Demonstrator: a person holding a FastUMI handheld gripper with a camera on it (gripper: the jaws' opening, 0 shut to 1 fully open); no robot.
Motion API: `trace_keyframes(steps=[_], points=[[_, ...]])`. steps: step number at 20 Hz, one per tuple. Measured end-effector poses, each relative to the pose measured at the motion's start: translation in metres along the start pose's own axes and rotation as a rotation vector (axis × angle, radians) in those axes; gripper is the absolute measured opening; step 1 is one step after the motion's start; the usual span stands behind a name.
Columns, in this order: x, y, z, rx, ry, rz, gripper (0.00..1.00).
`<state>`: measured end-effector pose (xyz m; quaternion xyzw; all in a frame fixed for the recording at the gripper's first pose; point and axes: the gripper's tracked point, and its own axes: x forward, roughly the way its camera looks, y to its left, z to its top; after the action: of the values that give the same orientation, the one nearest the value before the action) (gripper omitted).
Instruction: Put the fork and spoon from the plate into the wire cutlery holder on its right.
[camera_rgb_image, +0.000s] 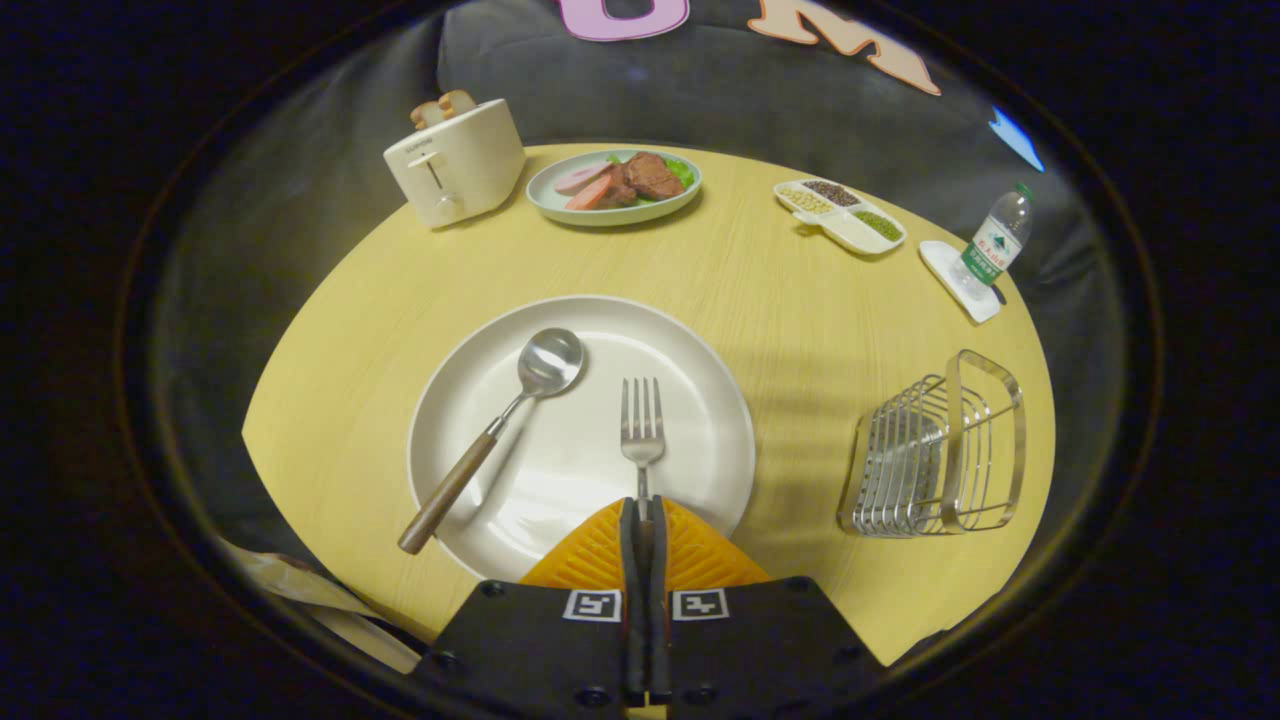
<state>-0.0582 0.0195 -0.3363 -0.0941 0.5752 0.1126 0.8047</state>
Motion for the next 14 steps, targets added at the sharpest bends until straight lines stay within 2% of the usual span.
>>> trace_keyframes(steps=[10,14], points=[[-0.050,-0.037,0.025,0.073,-0.004,0.015,0.05],[-0.068,-0.064,0.026,0.079,-0.011,-0.020,0.05]])
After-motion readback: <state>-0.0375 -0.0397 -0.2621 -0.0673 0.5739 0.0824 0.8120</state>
